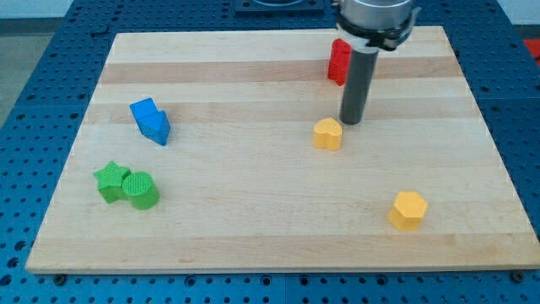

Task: Push the yellow heart towards the bottom center

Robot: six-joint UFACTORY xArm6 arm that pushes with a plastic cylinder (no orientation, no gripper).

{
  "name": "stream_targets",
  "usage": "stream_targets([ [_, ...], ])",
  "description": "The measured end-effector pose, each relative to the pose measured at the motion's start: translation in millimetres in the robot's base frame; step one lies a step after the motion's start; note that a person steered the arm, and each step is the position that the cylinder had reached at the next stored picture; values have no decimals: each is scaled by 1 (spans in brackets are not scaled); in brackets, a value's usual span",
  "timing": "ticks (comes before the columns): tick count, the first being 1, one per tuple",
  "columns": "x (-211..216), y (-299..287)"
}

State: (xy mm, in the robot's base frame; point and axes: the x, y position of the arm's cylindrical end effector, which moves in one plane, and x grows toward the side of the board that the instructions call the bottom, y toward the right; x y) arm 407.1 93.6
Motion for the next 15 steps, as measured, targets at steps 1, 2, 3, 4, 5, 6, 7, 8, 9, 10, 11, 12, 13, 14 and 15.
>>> stream_targets([
  [1,9,-19],
  [2,31,-31],
  [3,52,-33],
  [4,54,-35],
  [5,47,-39],
  [6,47,-42],
  [7,64,-42],
  [8,85,-42],
  [9,103,-42],
  [10,119,-42],
  [11,121,-42],
  [12,121,-49],
  [13,121,-57],
  [14,120,-62],
  [15,119,-69],
])
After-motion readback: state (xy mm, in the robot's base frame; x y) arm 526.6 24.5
